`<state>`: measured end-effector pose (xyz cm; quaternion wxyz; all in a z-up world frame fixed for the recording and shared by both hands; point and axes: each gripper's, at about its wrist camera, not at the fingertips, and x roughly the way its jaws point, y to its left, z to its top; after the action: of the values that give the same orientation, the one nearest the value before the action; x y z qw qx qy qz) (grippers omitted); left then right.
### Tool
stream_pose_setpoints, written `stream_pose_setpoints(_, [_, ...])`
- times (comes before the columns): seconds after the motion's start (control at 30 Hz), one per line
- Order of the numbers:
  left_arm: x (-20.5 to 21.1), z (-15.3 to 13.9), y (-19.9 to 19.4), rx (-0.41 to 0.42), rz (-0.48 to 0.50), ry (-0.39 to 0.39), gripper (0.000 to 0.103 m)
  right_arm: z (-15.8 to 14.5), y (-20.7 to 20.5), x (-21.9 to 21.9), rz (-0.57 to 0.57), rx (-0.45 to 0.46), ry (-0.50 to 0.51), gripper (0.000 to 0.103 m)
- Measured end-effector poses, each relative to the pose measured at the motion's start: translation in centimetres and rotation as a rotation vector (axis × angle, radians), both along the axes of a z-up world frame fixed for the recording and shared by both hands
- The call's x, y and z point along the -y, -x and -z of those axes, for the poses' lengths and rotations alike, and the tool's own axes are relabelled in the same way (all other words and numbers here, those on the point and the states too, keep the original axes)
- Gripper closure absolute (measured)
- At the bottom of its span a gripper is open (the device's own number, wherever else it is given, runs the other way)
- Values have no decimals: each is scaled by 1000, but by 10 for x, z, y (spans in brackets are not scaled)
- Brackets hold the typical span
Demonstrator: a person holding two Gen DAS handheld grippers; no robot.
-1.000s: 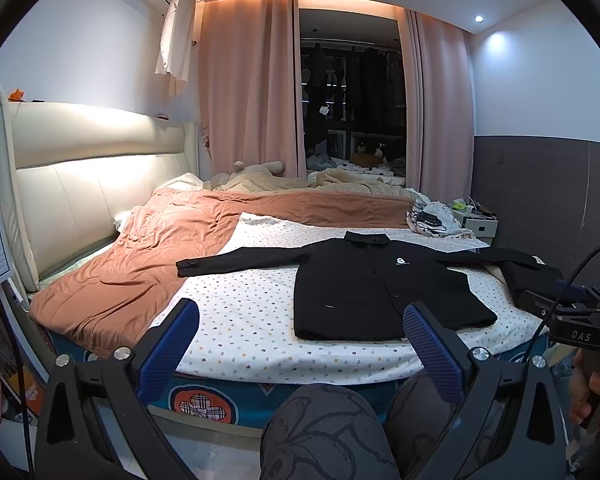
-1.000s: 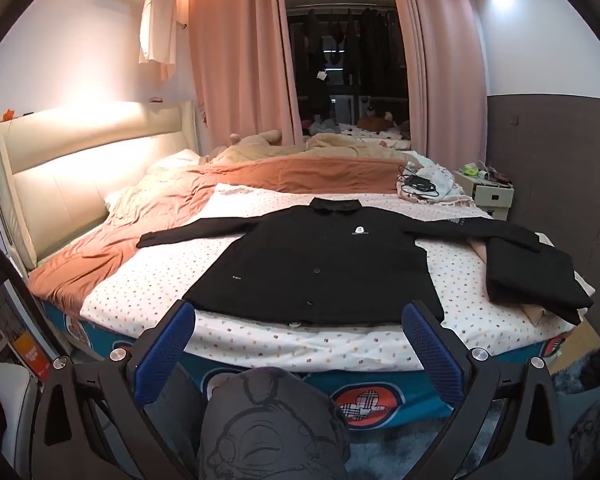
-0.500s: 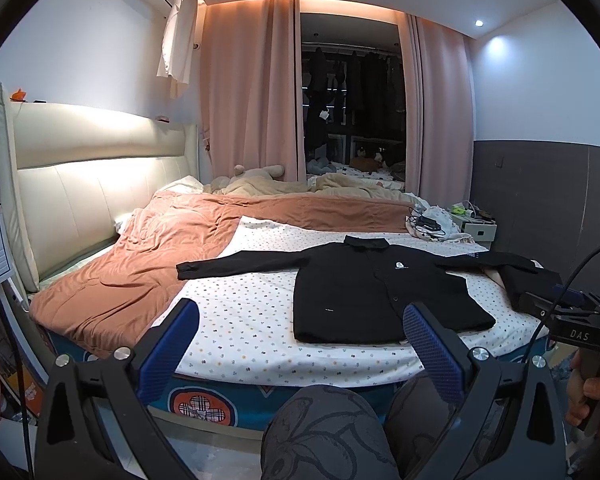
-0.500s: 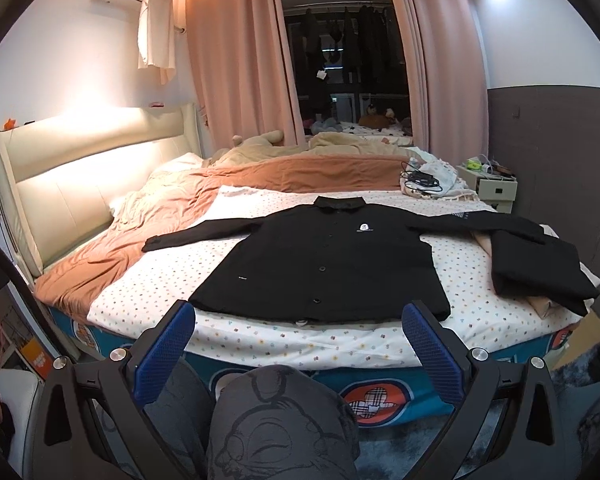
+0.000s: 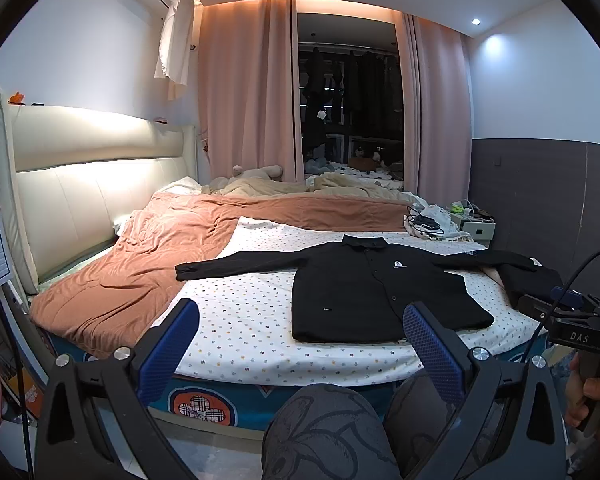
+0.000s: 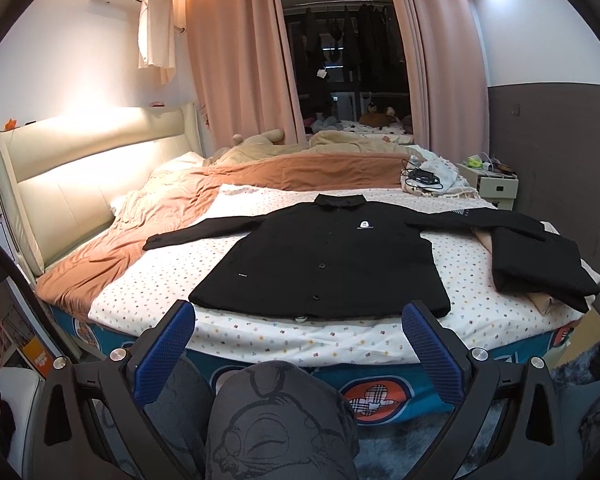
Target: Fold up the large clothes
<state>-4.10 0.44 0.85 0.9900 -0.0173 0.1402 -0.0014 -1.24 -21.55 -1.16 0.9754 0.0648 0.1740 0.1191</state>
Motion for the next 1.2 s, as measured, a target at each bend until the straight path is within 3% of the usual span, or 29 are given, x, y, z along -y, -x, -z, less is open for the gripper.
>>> stream_pose_setpoints(0.9, [2, 0, 0, 0, 6, -4, 0, 3, -1, -1, 17, 3, -6, 0])
stream_pose_setpoints(1.2, [0, 0, -22, -24, 13, -3, 0, 2, -20, -2, 15, -15, -9, 0])
